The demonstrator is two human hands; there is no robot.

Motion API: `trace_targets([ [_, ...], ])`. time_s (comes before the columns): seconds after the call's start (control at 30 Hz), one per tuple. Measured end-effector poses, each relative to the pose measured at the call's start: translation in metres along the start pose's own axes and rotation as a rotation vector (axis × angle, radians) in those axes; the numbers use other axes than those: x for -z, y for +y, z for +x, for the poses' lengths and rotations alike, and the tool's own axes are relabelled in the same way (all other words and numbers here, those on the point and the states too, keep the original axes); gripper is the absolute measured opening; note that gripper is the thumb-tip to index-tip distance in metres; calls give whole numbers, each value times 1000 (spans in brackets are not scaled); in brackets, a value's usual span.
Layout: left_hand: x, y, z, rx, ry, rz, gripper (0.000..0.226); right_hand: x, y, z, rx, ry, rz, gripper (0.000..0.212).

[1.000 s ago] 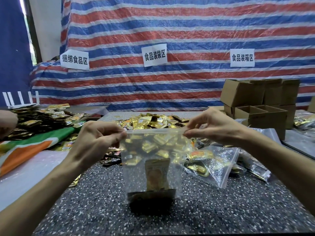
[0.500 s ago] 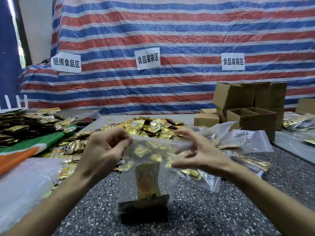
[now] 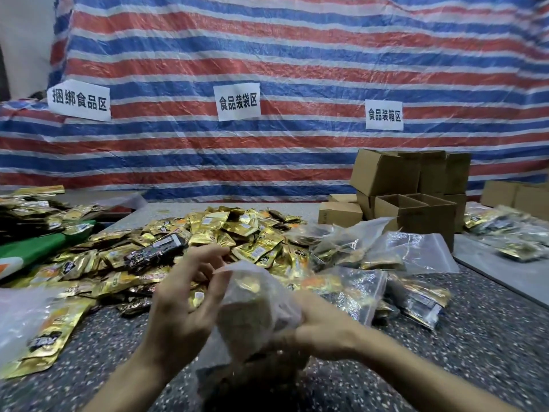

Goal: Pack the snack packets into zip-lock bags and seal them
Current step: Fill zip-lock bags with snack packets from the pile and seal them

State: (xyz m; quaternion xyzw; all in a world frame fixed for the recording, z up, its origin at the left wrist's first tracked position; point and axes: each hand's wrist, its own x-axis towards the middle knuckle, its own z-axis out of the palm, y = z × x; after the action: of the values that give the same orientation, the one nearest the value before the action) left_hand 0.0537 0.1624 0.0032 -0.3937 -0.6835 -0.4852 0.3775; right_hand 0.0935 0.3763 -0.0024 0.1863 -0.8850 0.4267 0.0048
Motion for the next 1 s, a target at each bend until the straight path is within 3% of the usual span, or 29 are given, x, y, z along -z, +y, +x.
trace_targets([
  [0.03,-2,-8,-4,7,20,17,26,9,0,0,-6,47,6,10],
  [0.1,-9,-22,-12,39,22,20,38,30,-2,3,-12,132,32,18],
  [0.2,-23,-40,-22,76,-127,76,39,69,-7,16,-42,248,30,5],
  [0.23,-29,-46,-25,79,-196,123,39,84,-7,23,-61,299,0,10],
  [0.33,-42,-58,-35,94,-334,216,42,129,-6,48,-97,497,-152,32],
  [0.5,-50,-61,-45,77,-414,255,35,193,25,89,-93,865,-539,26],
  [0.57,-49,-59,-48,53,-452,274,27,208,47,92,-213,824,-605,21],
  [0.67,-48,-58,-53,35,-528,310,15,216,80,89,-664,418,-909,57],
  [0.77,-50,-62,-55,89,-525,279,11,215,89,83,-858,145,-765,83],
  [0.87,-51,-65,-57,108,-500,255,5,207,78,80,-756,275,-872,86],
  [1.0,-48,-68,-58,150,-514,266,3,150,49,78,-267,609,-1041,45],
])
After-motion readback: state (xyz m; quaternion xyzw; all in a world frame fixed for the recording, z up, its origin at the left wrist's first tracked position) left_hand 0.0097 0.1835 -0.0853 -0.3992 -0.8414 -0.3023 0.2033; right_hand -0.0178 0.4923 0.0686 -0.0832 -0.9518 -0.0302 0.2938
